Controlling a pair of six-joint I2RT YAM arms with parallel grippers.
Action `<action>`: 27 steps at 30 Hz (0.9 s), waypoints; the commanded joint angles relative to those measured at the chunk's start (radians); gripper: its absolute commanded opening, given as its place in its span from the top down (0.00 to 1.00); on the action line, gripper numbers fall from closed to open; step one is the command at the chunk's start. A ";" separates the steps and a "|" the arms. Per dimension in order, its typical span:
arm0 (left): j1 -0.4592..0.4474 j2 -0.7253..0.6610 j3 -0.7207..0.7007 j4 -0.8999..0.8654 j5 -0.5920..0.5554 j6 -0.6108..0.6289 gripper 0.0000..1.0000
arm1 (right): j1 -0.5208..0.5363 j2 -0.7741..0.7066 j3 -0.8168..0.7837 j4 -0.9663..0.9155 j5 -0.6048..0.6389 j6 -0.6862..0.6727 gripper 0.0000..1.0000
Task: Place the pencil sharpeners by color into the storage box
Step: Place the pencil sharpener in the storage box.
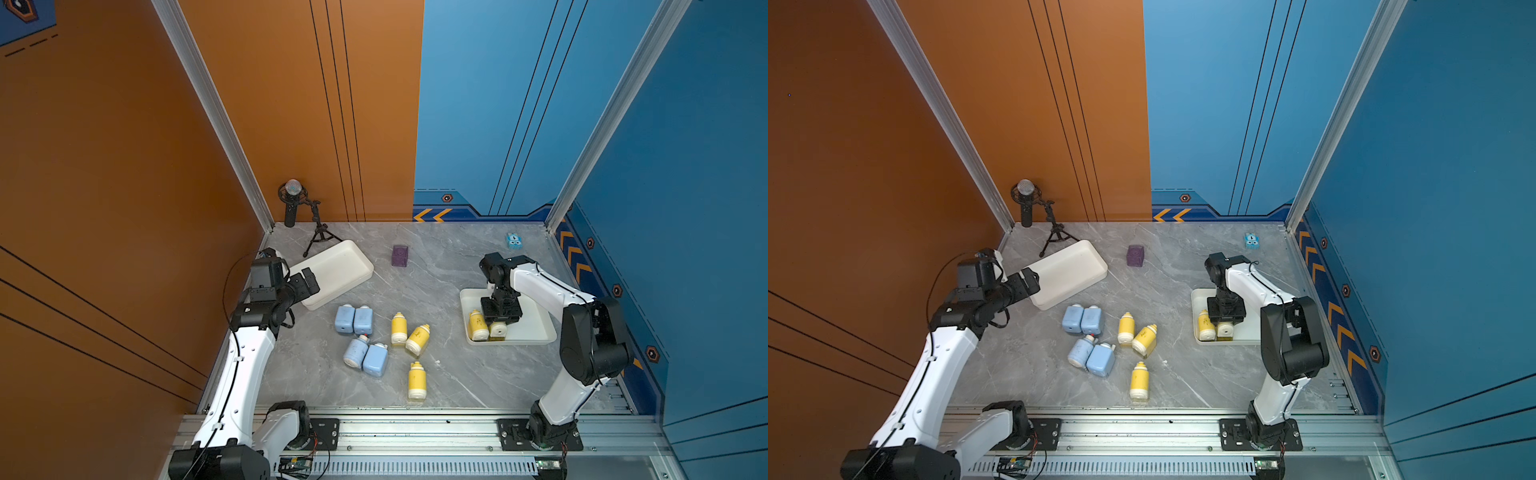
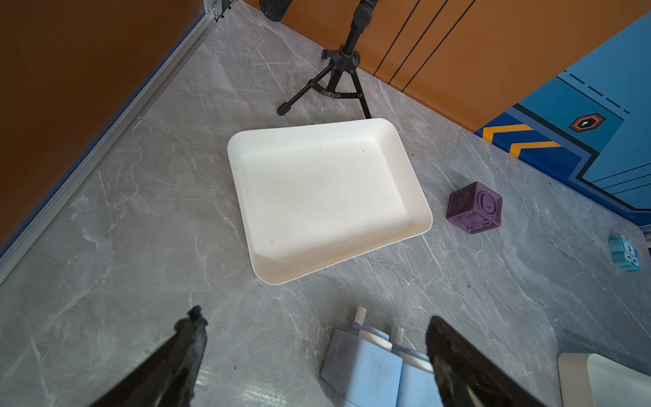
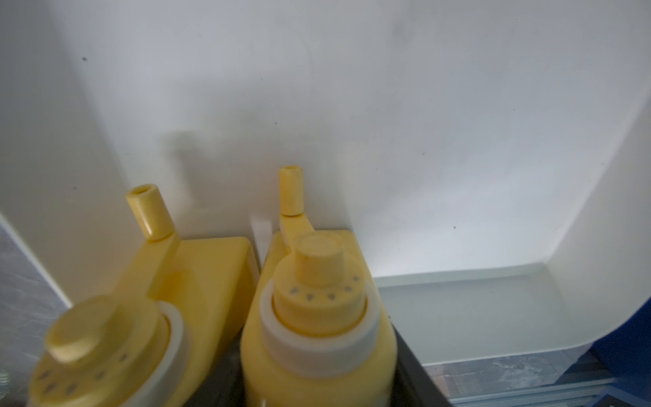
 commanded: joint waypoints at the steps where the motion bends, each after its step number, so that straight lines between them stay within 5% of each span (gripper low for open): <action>1: -0.008 -0.019 -0.011 -0.008 -0.006 0.013 0.02 | -0.005 -0.017 -0.025 -0.005 -0.004 0.019 0.52; 27: -0.006 -0.019 -0.011 -0.009 -0.005 0.013 0.02 | -0.005 -0.059 -0.004 -0.030 0.001 0.037 0.42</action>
